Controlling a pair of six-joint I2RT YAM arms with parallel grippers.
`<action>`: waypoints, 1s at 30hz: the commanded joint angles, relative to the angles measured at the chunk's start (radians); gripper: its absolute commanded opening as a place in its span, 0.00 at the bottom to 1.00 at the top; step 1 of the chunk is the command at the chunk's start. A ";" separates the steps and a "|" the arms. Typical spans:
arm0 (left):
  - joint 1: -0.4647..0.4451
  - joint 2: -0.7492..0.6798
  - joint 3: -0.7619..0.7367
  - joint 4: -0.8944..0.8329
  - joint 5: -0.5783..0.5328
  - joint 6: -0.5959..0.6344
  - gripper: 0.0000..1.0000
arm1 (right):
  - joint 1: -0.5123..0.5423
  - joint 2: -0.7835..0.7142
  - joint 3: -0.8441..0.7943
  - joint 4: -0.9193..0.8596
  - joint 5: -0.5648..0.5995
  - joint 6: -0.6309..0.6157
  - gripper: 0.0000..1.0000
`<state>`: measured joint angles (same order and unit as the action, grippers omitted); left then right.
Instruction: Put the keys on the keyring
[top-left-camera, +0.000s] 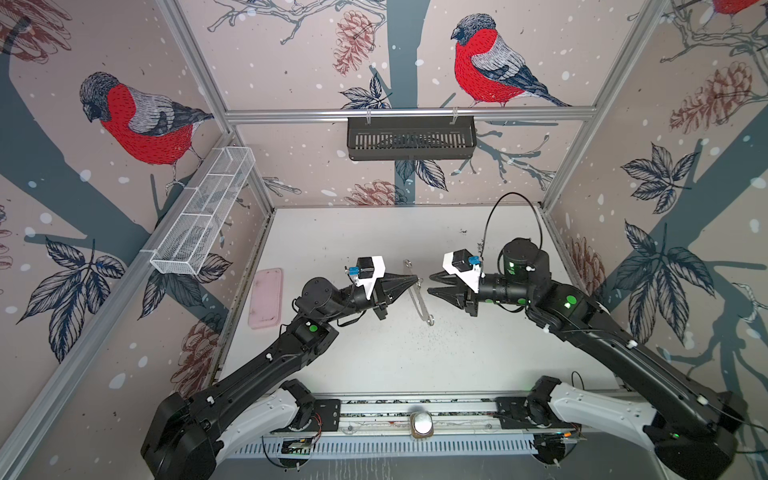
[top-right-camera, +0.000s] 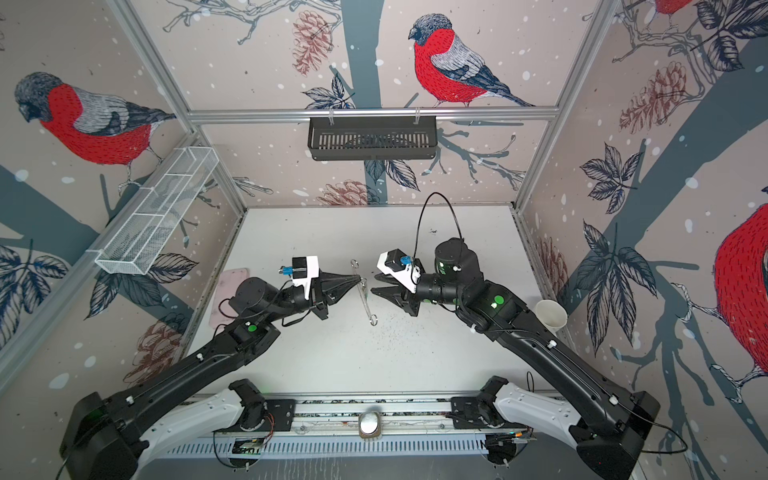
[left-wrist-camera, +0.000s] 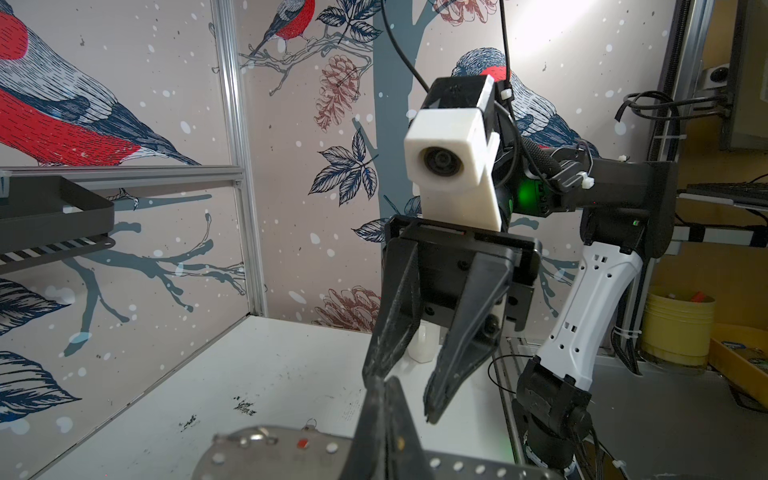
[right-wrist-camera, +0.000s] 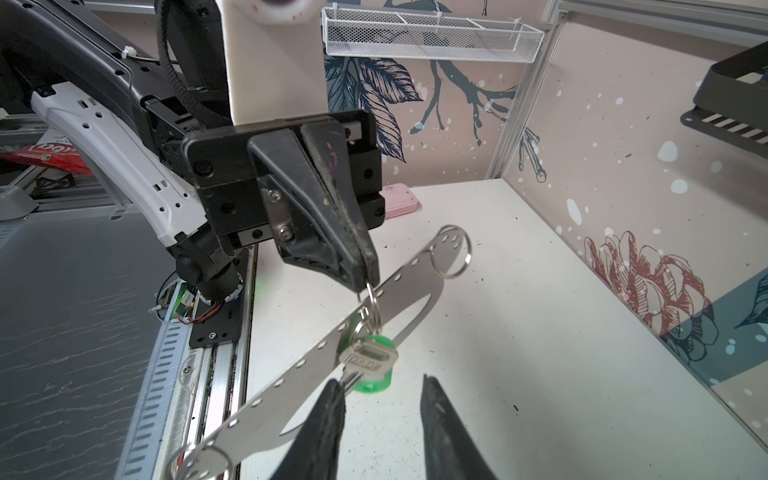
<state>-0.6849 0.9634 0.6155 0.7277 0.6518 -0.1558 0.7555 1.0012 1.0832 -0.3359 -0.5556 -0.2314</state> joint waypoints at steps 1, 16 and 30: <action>-0.002 -0.002 0.006 0.042 0.002 0.010 0.00 | -0.005 -0.018 -0.007 0.029 0.016 0.021 0.35; -0.002 -0.004 0.015 0.029 -0.092 0.018 0.00 | -0.003 -0.081 -0.075 0.034 -0.002 0.106 0.41; -0.002 0.010 0.022 0.021 -0.122 0.021 0.00 | 0.082 0.007 -0.034 0.092 0.090 0.217 0.49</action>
<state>-0.6849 0.9726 0.6258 0.7200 0.5449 -0.1486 0.8185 0.9958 1.0306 -0.2802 -0.5251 -0.0517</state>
